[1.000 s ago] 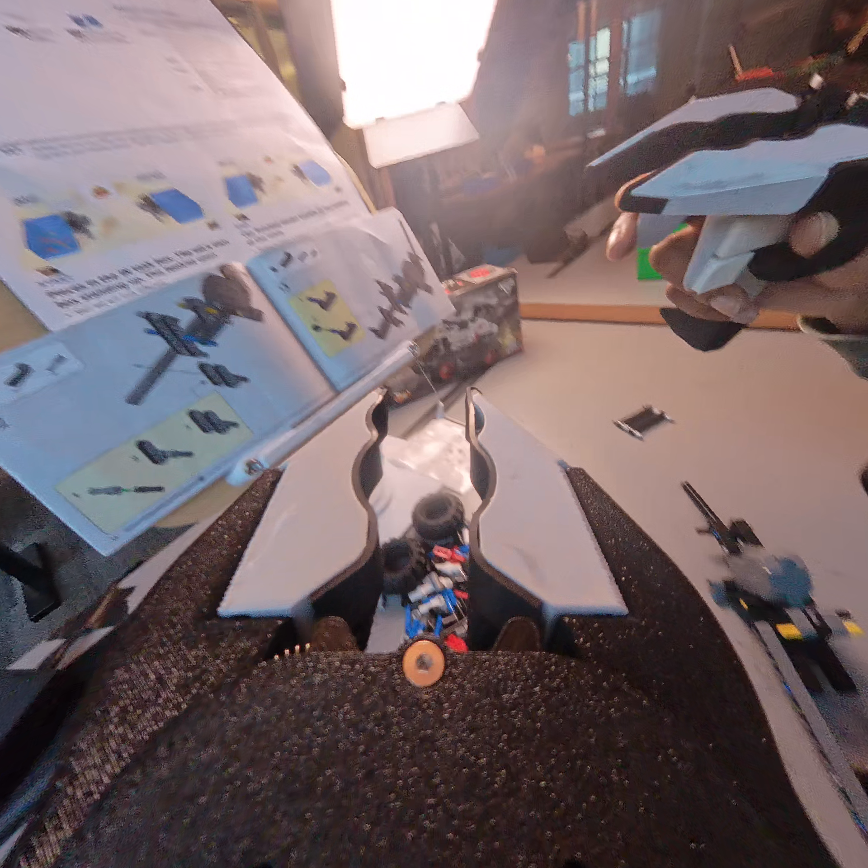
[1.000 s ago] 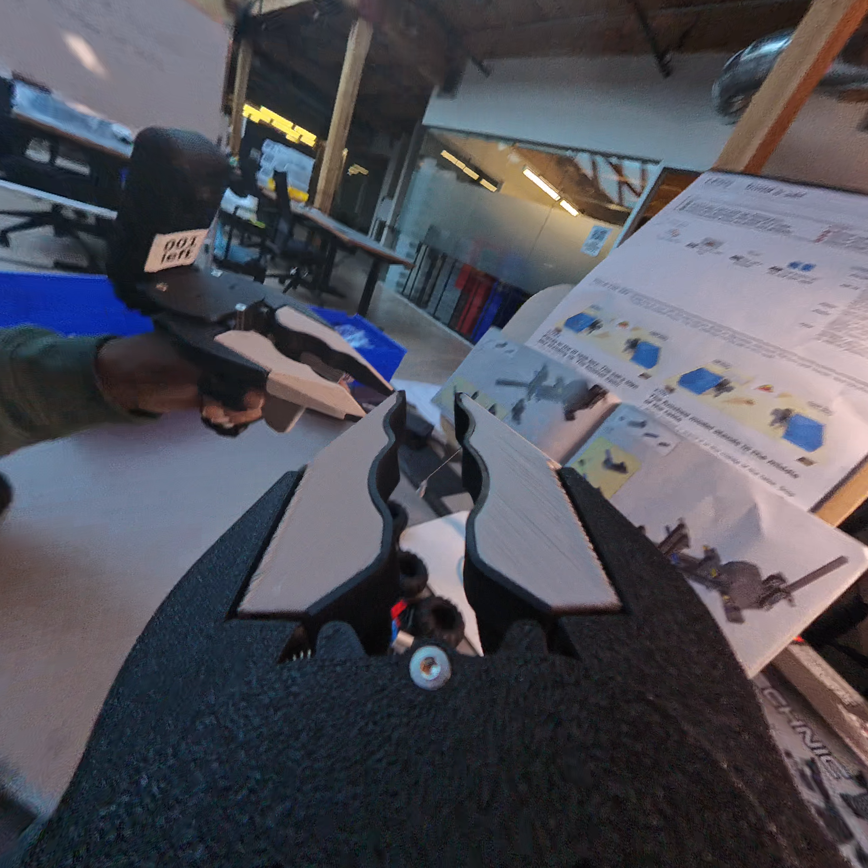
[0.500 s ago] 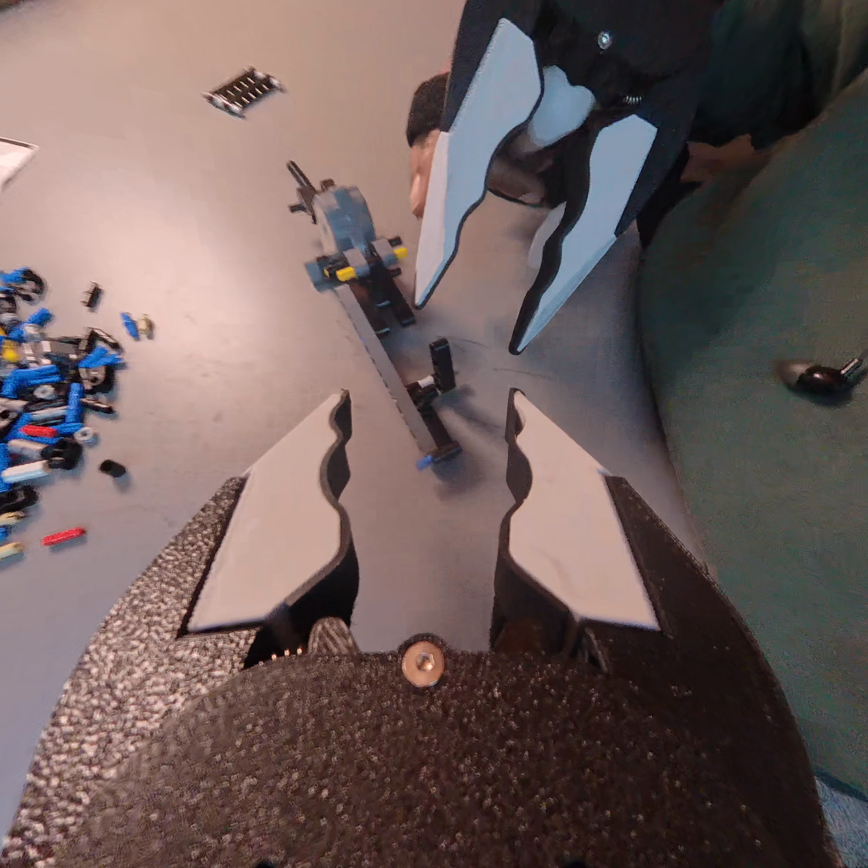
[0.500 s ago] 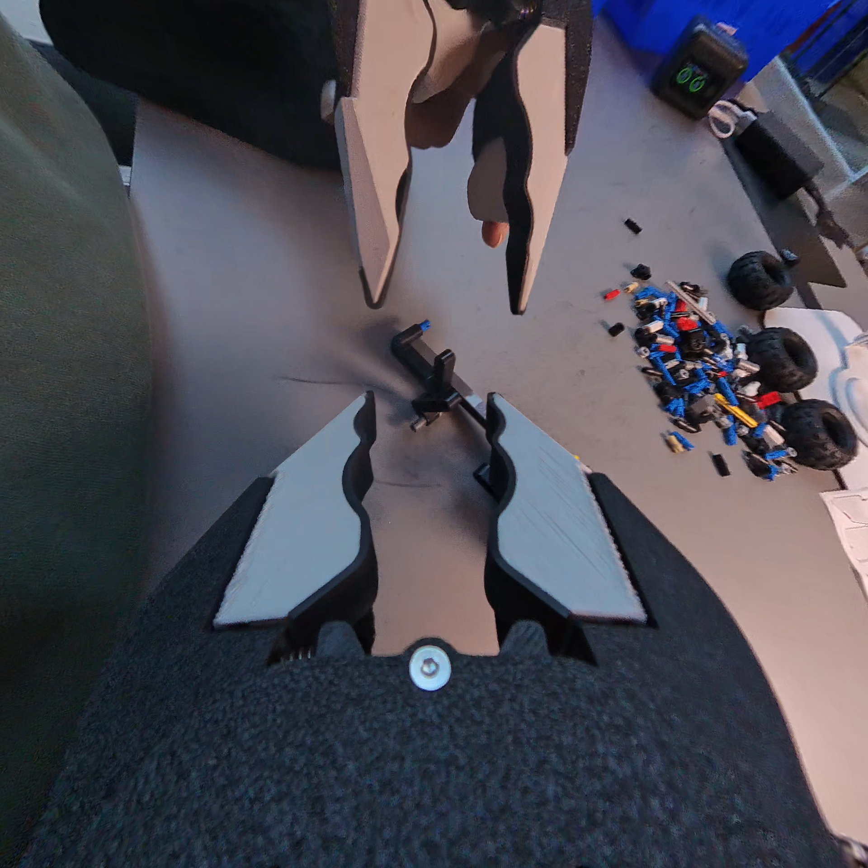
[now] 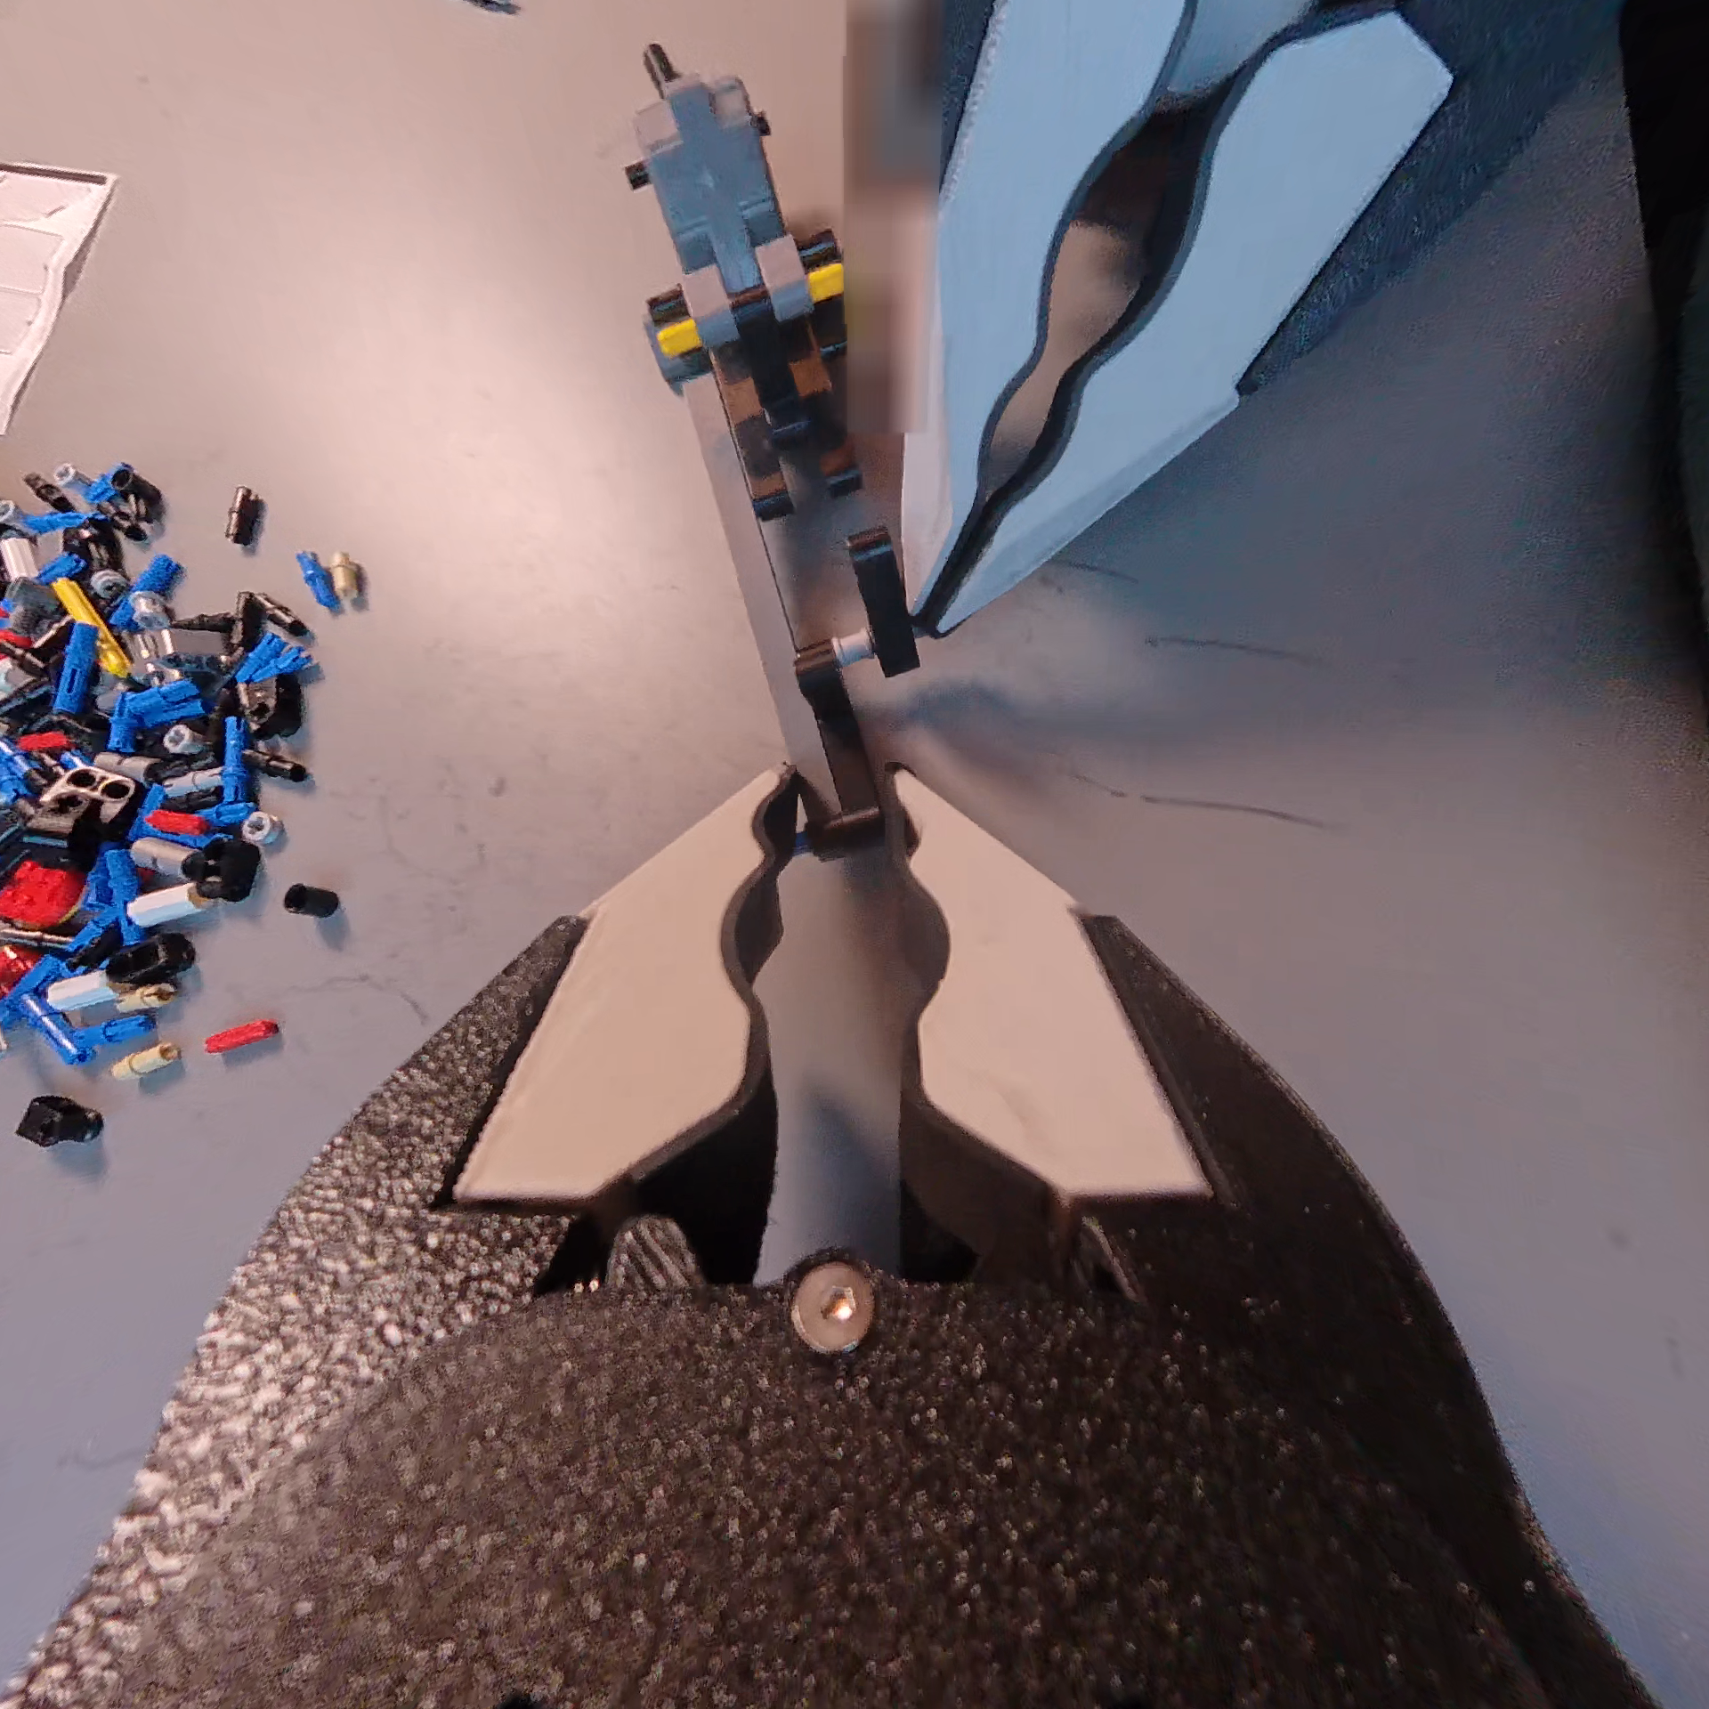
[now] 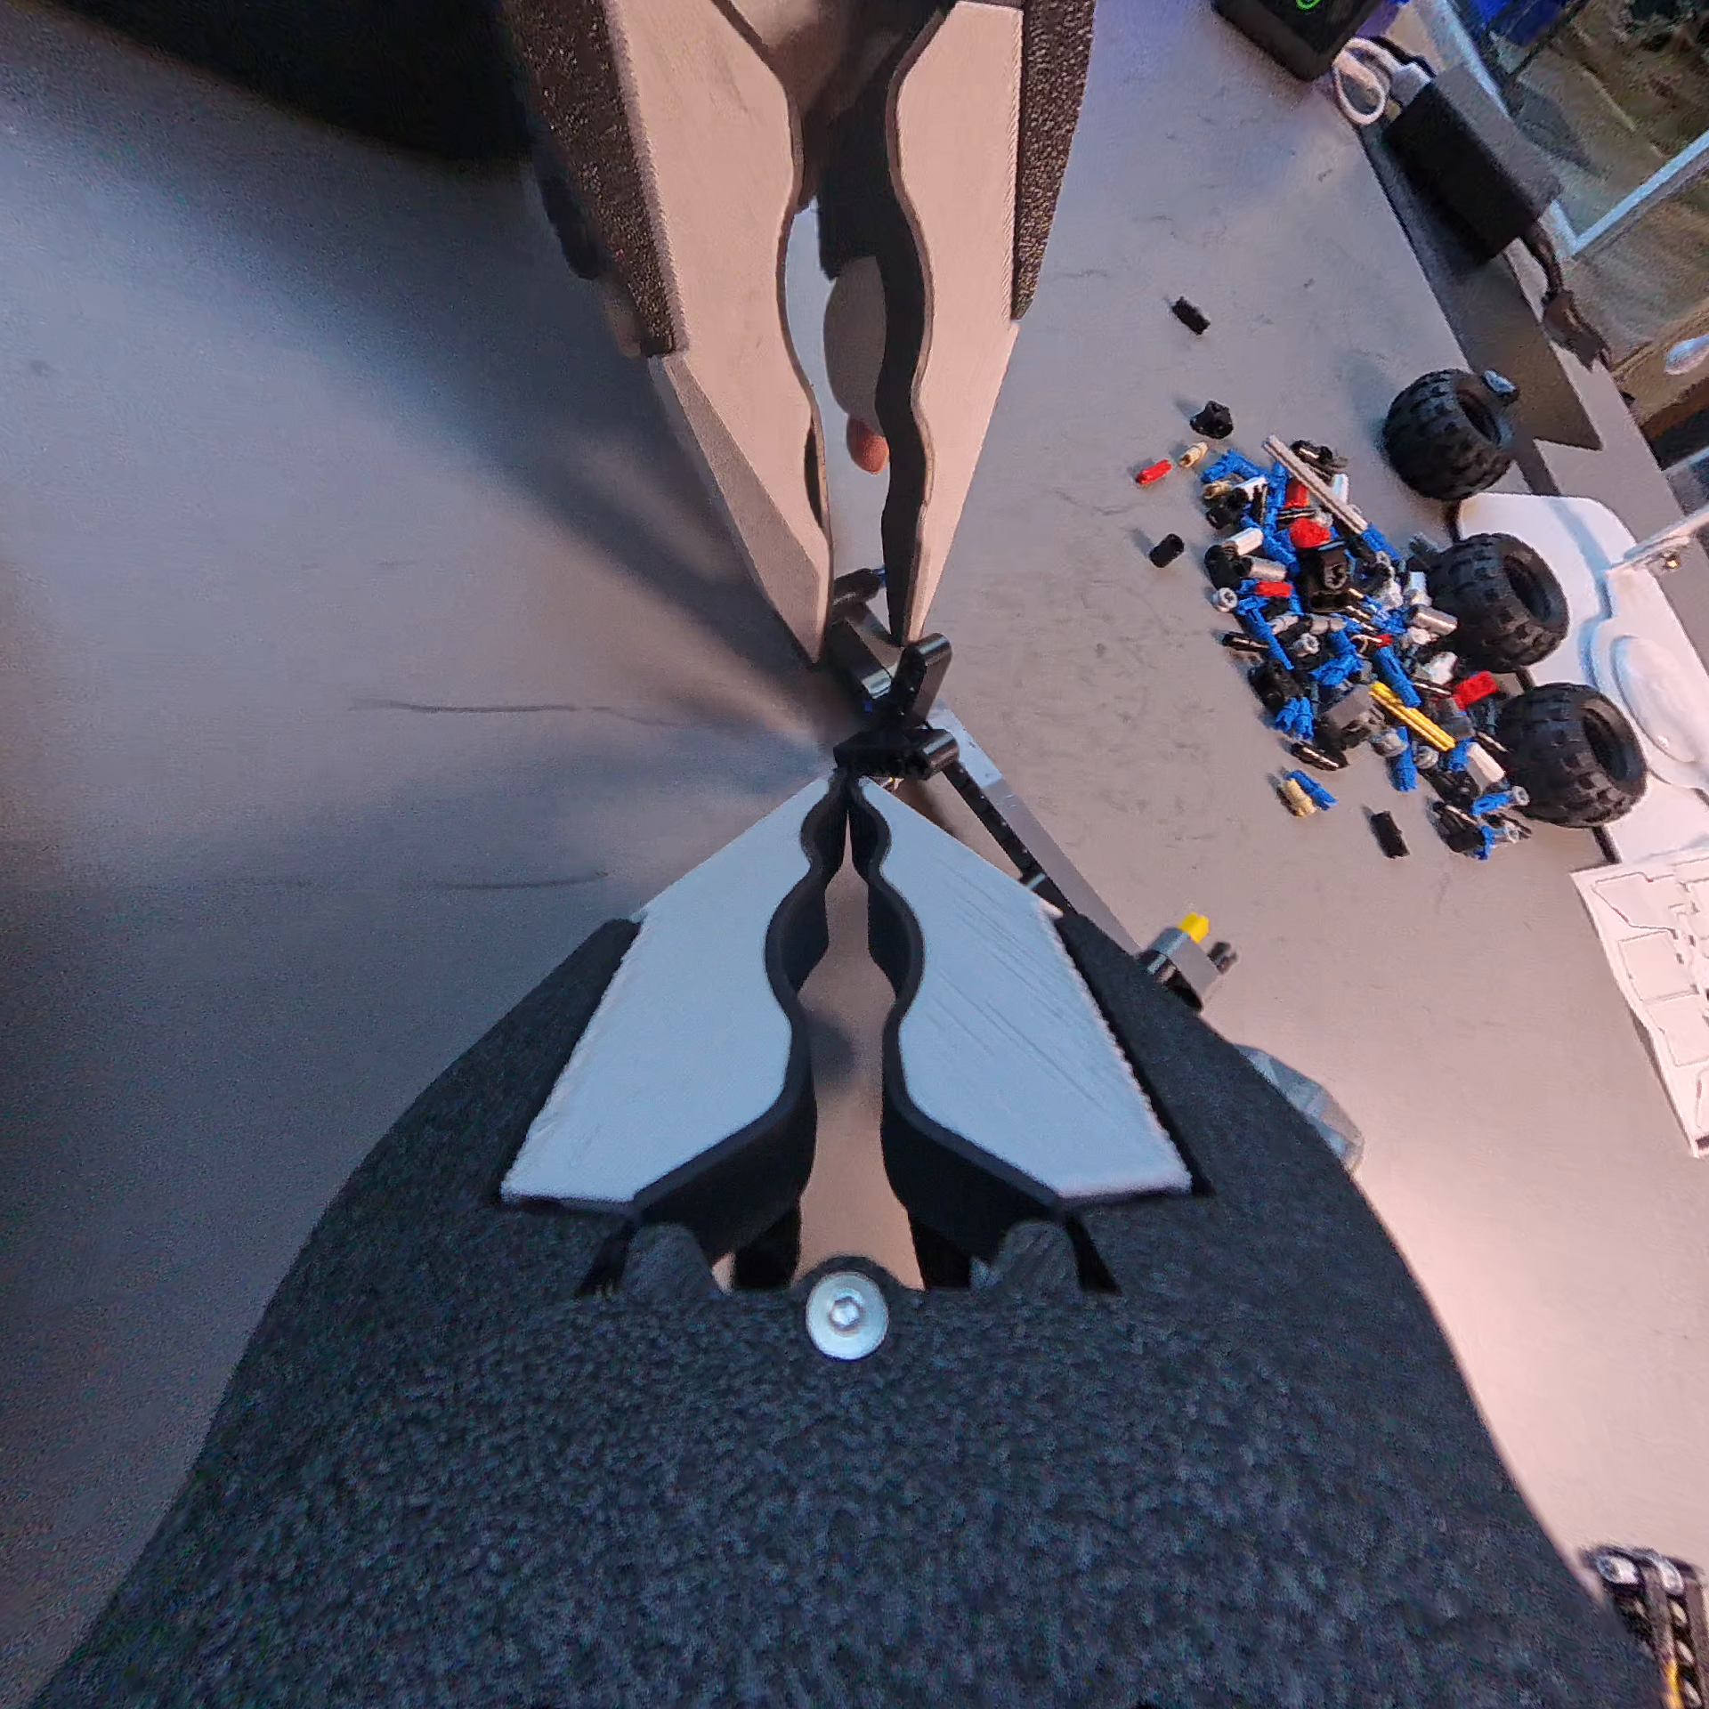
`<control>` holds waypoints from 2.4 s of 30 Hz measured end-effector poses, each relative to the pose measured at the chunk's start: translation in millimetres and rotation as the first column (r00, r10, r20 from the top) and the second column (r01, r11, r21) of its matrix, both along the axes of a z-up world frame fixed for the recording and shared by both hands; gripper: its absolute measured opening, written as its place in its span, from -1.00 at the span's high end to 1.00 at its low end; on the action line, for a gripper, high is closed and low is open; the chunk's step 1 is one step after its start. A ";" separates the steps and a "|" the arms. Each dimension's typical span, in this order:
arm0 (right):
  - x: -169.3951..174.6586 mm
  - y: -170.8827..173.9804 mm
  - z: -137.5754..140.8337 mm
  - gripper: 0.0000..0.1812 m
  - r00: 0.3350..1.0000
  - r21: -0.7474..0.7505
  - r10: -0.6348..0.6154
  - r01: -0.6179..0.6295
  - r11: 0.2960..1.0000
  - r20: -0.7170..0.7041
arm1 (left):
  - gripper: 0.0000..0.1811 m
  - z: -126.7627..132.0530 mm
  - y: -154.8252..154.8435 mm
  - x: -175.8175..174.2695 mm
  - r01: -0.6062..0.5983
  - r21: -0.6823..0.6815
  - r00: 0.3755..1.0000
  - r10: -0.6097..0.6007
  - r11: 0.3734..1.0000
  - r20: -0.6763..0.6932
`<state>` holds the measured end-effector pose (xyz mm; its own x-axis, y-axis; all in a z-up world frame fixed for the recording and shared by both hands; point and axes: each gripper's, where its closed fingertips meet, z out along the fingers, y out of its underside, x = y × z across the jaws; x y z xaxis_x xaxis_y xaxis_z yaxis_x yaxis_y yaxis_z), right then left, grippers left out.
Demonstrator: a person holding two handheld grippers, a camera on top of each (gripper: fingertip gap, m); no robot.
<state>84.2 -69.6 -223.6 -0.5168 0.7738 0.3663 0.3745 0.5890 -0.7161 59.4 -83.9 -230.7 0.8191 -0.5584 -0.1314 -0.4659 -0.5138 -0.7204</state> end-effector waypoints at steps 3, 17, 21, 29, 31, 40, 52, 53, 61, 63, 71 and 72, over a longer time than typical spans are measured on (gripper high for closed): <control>-5.7 9.6 8.5 0.91 0.998 -0.022 -0.024 0.023 0.999 -0.050 | 0.84 7.4 11.1 -8.6 -0.077 -0.023 0.991 0.079 0.997 0.110; -28.3 35.1 15.0 0.67 0.975 0.128 -0.112 0.137 0.982 -0.190 | 1.00 24.8 26.7 -22.9 -0.230 -0.114 0.876 0.257 0.966 0.408; -32.1 35.9 11.0 0.70 0.977 0.174 -0.099 0.132 0.976 -0.190 | 0.97 25.5 30.8 -46.0 -0.303 -0.020 0.911 0.296 0.953 0.288; -37.4 29.3 6.3 0.72 0.978 0.225 -0.080 0.123 0.967 -0.193 | 0.64 -8.3 37.8 -59.8 -0.237 -0.038 0.971 0.237 0.971 -0.005; -39.0 31.8 6.1 0.71 0.977 0.214 -0.100 0.140 0.967 -0.187 | 0.81 -8.6 39.4 -53.1 -0.253 -0.070 0.967 0.254 0.965 0.012; -38.5 36.9 14.6 0.67 0.968 0.168 -0.129 0.167 0.972 -0.218 | 0.83 9.3 33.5 -19.0 -0.267 -0.222 0.875 0.333 0.938 0.353; -36.3 26.0 12.3 0.86 0.971 0.258 0.030 0.033 0.966 -0.237 | 0.83 19.9 23.4 -5.4 -0.144 -0.324 0.740 0.319 0.935 0.592; -35.6 26.0 13.9 0.86 0.973 0.234 0.032 0.024 0.972 -0.231 | 0.83 22.1 23.7 -4.3 -0.139 -0.316 0.735 0.312 0.938 0.602; -33.5 27.8 27.7 0.88 0.981 0.068 -0.011 0.025 0.997 -0.196 | 0.63 37.1 26.8 2.4 -0.116 0.013 0.949 0.107 0.993 0.297; -31.9 25.0 32.3 0.89 0.982 0.011 -0.012 0.015 1.000 -0.190 | 0.77 37.0 29.3 1.1 -0.104 0.115 0.990 0.091 0.988 0.111; -28.8 25.9 29.5 0.92 0.979 0.082 0.031 -0.014 0.997 -0.203 | 0.84 26.8 32.4 -2.2 -0.051 0.181 0.977 0.087 0.982 -0.196; -27.9 27.0 28.0 0.92 0.978 0.112 0.040 -0.018 0.994 -0.205 | 0.84 23.9 33.2 -2.2 -0.053 0.180 0.974 0.091 0.982 -0.210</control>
<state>56.3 -42.7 -195.7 -0.4426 0.7093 0.5487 0.2068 0.6761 -0.7072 57.2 -50.7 -206.8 0.7980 -0.4523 -0.3983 -0.5862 -0.4293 -0.6870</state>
